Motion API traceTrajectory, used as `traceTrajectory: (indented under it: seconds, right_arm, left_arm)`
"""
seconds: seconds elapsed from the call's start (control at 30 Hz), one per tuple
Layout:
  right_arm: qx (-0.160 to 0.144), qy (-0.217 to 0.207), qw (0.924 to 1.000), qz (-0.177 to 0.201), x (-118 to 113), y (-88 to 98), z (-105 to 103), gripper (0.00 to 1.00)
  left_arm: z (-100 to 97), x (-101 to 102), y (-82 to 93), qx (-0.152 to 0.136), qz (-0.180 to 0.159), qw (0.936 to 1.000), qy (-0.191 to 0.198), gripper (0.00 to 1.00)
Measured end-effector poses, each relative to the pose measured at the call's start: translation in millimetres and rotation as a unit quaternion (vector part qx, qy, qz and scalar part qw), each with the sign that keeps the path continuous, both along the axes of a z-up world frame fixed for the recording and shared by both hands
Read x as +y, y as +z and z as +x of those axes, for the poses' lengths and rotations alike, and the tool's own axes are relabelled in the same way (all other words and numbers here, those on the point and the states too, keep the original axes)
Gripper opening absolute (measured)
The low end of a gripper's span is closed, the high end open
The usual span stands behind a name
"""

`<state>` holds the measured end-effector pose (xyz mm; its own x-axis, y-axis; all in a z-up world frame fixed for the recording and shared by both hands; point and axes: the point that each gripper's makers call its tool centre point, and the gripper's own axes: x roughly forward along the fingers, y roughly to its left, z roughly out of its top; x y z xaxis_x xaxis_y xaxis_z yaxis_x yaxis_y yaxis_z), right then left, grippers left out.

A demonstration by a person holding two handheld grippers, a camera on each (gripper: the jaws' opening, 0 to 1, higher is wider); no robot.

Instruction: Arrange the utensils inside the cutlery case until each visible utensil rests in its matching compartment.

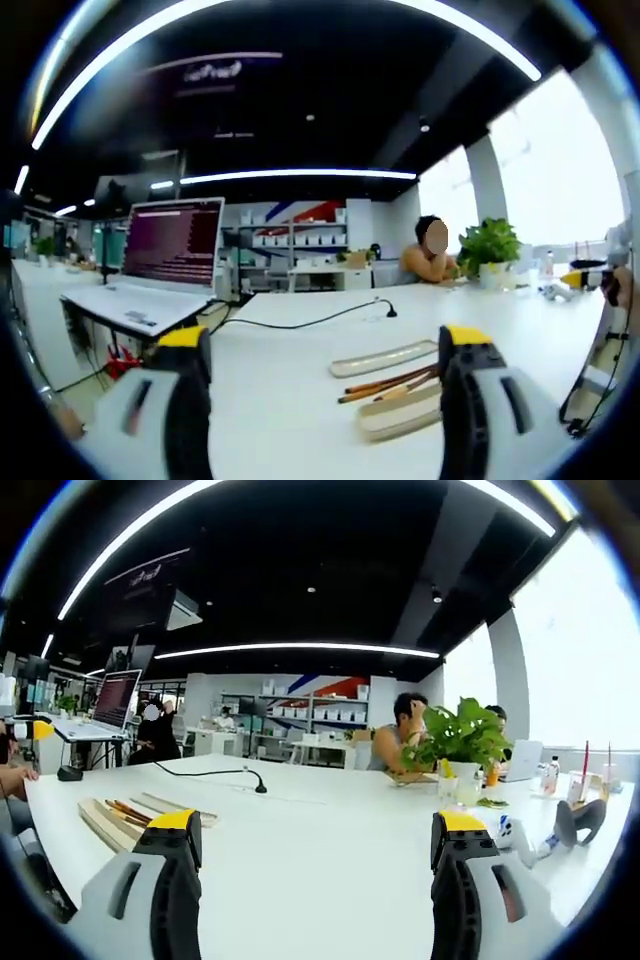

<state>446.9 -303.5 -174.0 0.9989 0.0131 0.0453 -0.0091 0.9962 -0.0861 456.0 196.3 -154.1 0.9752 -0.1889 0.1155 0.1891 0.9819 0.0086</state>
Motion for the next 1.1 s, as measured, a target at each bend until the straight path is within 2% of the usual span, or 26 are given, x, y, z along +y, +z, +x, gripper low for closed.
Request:
traceTrajectory:
  seconds: [0.3, 0.5, 0.7, 0.9, 1.1]
  right_arm:
    - [0.004, -0.001, 1.0, 0.006, 1, -1.3, -6, 0.99]
    - [0.015, -0.017, 0.9997, 0.011, -5, -6.6, -10, 0.99]
    - [0.011, -0.036, 0.9993, 0.007, -10, -6.2, -16, 0.99]
    - [0.017, -0.027, 0.9993, 0.017, -6, -11.6, -22, 0.99]
    - [0.012, -0.048, 0.9988, 0.005, -12, -6.4, -28, 0.99]
  left_arm:
    - [2.3, -8, 2.5, 0.0, 0.016, 0.9997, -0.016, 1.0]
    - [4.4, -8, 5.5, -0.002, 0.012, 0.9997, -0.022, 1.0]
    - [6.2, -9, 7.3, -0.002, 0.012, 0.9995, -0.028, 1.0]
    - [5.5, -17, 14.3, -0.008, 0.012, 0.9989, -0.044, 1.0]
    - [5.8, -21, 14.0, -0.007, 0.013, 0.9983, -0.056, 1.0]
